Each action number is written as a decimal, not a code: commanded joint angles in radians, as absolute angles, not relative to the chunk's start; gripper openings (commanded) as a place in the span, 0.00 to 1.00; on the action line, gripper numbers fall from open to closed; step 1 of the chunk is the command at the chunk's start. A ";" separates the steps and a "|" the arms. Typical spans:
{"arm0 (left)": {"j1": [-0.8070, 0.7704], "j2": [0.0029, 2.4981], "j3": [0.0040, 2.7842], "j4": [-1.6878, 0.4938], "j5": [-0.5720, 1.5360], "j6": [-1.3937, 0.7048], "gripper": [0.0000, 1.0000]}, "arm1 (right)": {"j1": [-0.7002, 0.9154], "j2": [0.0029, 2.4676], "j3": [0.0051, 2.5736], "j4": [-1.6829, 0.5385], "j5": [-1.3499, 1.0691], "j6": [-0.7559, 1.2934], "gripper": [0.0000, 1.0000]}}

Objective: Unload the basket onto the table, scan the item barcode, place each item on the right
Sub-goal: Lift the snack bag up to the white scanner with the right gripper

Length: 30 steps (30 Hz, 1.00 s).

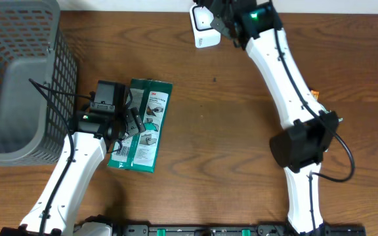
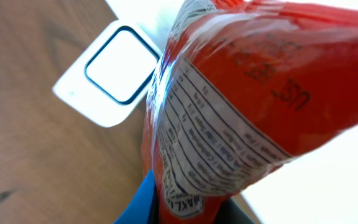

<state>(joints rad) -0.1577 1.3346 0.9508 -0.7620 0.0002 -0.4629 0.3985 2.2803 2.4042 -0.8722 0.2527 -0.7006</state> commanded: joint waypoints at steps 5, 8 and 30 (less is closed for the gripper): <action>-0.154 1.341 0.962 -0.766 -0.012 -0.450 0.86 | 0.413 2.431 2.424 -0.641 0.472 -0.975 0.01; -0.154 1.341 0.962 -0.766 -0.012 -0.450 0.86 | 0.422 2.477 2.424 -0.561 0.561 -1.039 0.01; -0.154 1.341 0.962 -0.766 -0.012 -0.450 0.86 | 0.501 2.650 2.423 -0.480 0.817 -1.346 0.01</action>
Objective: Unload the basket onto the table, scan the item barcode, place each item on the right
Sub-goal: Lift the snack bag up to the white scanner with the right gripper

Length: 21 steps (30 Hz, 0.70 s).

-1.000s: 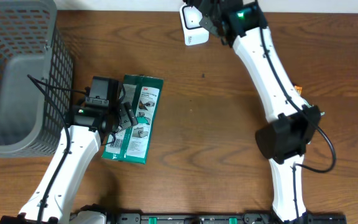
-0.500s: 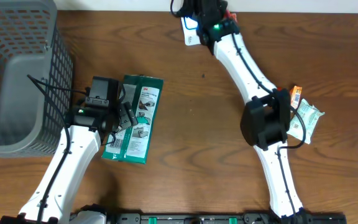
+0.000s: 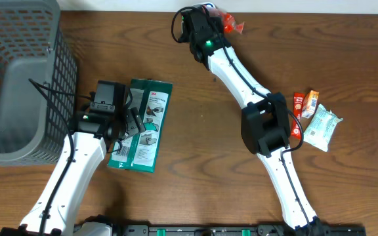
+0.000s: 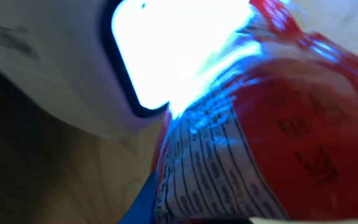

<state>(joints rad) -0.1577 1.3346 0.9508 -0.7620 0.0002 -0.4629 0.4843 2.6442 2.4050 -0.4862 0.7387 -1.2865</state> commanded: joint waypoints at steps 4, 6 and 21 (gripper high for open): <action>-0.154 1.341 0.962 -0.766 -0.012 -0.450 0.86 | 0.510 2.650 2.423 -0.479 0.819 -1.349 0.01; -0.154 1.341 0.962 -0.766 -0.012 -0.450 0.86 | 0.512 2.650 2.423 -0.474 0.818 -1.349 0.01; -0.154 1.341 0.962 -0.766 -0.012 -0.450 0.86 | 0.513 2.602 2.423 -0.457 0.810 -1.308 0.01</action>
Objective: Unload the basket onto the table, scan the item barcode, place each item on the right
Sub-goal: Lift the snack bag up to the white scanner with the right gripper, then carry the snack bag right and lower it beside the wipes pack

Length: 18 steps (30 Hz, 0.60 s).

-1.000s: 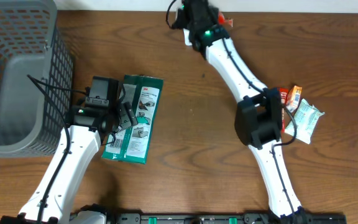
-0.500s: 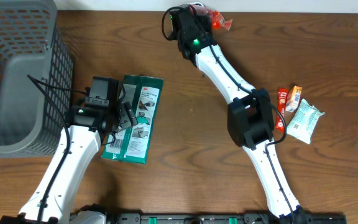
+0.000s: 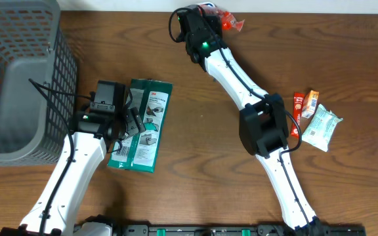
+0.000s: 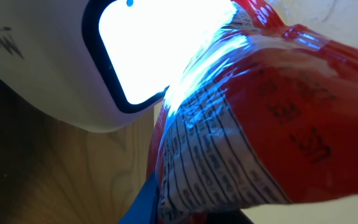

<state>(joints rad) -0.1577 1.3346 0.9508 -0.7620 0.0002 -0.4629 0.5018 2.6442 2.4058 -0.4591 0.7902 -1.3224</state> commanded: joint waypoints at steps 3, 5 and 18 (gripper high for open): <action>-0.154 1.341 0.962 -0.766 -0.012 -0.450 0.86 | 0.513 2.538 2.423 -0.471 0.805 -1.252 0.01; -0.154 1.341 0.962 -0.766 -0.012 -0.450 0.87 | 0.513 2.481 2.423 -0.513 0.801 -1.200 0.01; -0.154 1.341 0.962 -0.766 -0.012 -0.450 0.86 | 0.477 2.099 2.423 -1.196 0.331 -0.468 0.01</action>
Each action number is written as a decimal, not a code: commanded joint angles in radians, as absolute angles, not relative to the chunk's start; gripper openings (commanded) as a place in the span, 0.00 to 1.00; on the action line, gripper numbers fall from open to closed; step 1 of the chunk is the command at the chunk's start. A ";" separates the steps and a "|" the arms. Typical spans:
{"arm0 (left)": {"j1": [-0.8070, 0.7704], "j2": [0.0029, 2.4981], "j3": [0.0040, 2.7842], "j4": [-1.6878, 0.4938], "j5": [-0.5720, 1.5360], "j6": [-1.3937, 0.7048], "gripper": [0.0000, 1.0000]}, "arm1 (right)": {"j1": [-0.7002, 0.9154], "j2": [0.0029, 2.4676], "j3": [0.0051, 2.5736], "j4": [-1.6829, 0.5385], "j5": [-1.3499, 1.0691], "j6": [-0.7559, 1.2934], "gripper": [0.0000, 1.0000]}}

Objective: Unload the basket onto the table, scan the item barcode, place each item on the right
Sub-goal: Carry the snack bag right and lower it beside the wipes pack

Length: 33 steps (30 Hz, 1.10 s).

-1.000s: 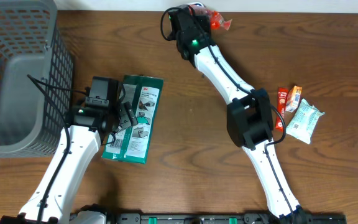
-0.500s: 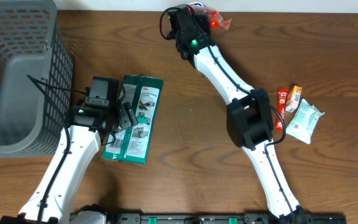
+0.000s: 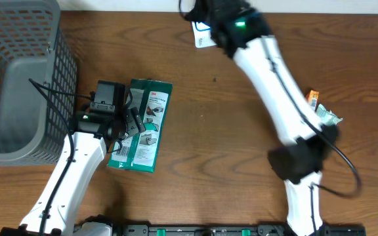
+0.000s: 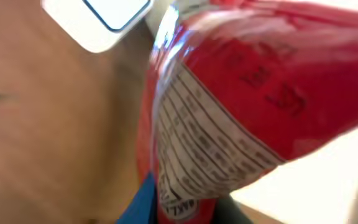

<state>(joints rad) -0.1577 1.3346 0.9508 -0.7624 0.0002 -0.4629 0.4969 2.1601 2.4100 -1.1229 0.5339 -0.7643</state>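
Observation:
A red snack bag (image 4: 260,81) with a white nutrition label fills the blurred right wrist view. My right gripper (image 4: 185,208) is shut on its lower end, a blue pad (image 4: 143,202) showing at the left. The white barcode scanner (image 4: 95,18) lies up-left of the bag, a short way off. Overhead, the scanner (image 3: 201,37) sits at the table's far edge, with my right gripper (image 3: 209,14) just beyond it; the bag is hidden under the arm. My left gripper (image 3: 128,124) rests open on the green packages (image 3: 146,124).
A grey mesh basket (image 3: 18,78) takes up the far left. An orange packet (image 3: 312,97) and a pale green packet (image 3: 327,118) lie at the right, partly under the right arm. Brown wooden table (image 3: 209,151) all round.
The bag was pressed close to the scanner's bright window; now it is farther back and the scanner shows small at the upper left. The right arm has swung to the right. The left arm is unchanged.
The right gripper first held the red bag near the scanner, label side towards it. Then the bag was right against the glowing window, and stayed there at the following moment. Now it is drawn back from the scanner. The left gripper rested on the green packages throughout.

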 commanded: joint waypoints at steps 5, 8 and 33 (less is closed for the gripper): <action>-0.154 1.341 0.962 -0.766 -0.012 -0.450 0.86 | 0.415 2.049 2.423 -1.431 0.107 -0.275 0.01; -0.154 1.341 0.962 -0.766 -0.012 -0.450 0.86 | 0.376 2.053 2.414 -1.546 0.041 -0.227 0.01; -0.154 1.341 0.962 -0.766 -0.012 -0.450 0.86 | 0.191 2.053 1.637 -1.211 -0.087 -0.144 0.02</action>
